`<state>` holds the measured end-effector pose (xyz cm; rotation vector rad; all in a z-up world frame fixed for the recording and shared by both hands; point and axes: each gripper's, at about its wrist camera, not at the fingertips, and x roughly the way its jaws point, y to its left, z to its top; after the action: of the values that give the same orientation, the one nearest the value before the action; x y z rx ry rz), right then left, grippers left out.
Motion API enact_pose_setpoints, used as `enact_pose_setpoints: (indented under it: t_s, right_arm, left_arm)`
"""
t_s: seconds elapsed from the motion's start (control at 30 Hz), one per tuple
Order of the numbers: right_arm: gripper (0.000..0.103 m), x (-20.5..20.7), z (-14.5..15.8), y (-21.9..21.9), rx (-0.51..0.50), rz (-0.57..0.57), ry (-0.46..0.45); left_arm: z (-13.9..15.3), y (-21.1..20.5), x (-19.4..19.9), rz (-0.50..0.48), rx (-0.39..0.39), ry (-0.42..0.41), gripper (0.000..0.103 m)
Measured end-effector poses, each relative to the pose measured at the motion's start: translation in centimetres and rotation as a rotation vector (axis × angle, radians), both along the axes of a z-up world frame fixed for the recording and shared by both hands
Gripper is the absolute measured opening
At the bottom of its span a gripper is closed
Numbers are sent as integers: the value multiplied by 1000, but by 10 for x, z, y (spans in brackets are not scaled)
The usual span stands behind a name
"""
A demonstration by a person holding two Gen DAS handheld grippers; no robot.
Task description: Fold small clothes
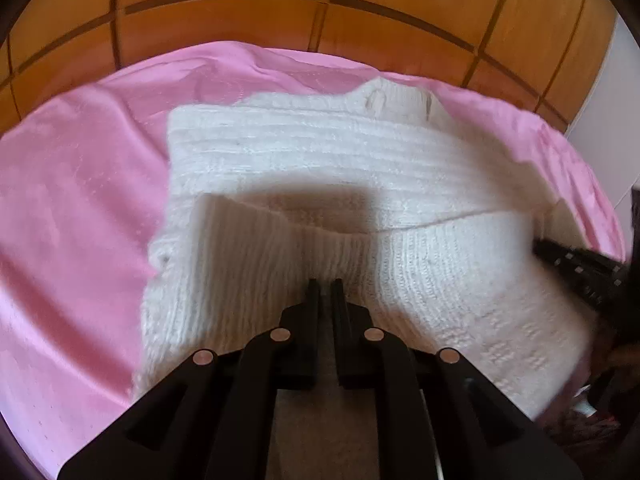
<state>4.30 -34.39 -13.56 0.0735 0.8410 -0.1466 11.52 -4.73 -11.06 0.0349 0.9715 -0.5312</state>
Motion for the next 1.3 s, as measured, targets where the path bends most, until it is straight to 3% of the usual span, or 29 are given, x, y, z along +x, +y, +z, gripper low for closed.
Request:
enact_pose_setpoints:
  t_s: [0.27, 0.43, 0.6, 0.67, 0.7, 0.73, 0.77, 0.83, 1.03, 1.23, 1.3]
  right_arm:
    - [7, -2, -1, -3, 40, -2, -10]
    - [7, -1, -1, -4, 49, -4, -11]
    - [15, 0, 1, -4, 69, 8, -6]
    - [15, -1, 3, -5, 71, 12, 0]
    - [18, -1, 5, -5, 75, 17, 0]
    - [27, -2, 7, -5, 82, 24, -1]
    - [37, -4, 10, -6, 93, 30, -1]
    - [47, -10, 17, -9, 106, 36, -14]
    - [47, -41, 43, -41, 8, -57, -63]
    - [47, -37, 33, -65, -64, -118, -30]
    - [47, -31, 27, -68, -61, -118, -17]
  left_arm:
    - [29, 47, -11, 48, -68, -88, 40]
    - [21, 61, 9, 22, -67, -47, 51]
    - [6, 46, 26, -34, -50, -4, 47]
    - [1, 41, 27, -28, -18, -9, 24]
    - [-1, 40, 27, -28, -11, -9, 20]
    - [-2, 40, 27, -27, -7, -10, 15]
    - [-3, 40, 27, -28, -3, -14, 13]
    - [-3, 41, 25, -29, -5, -19, 13]
    - [-5, 45, 25, -11, -17, -18, 20]
    - [-3, 44, 23, -15, -14, -30, 18]
    - [-2, 43, 22, -23, -8, -36, 13]
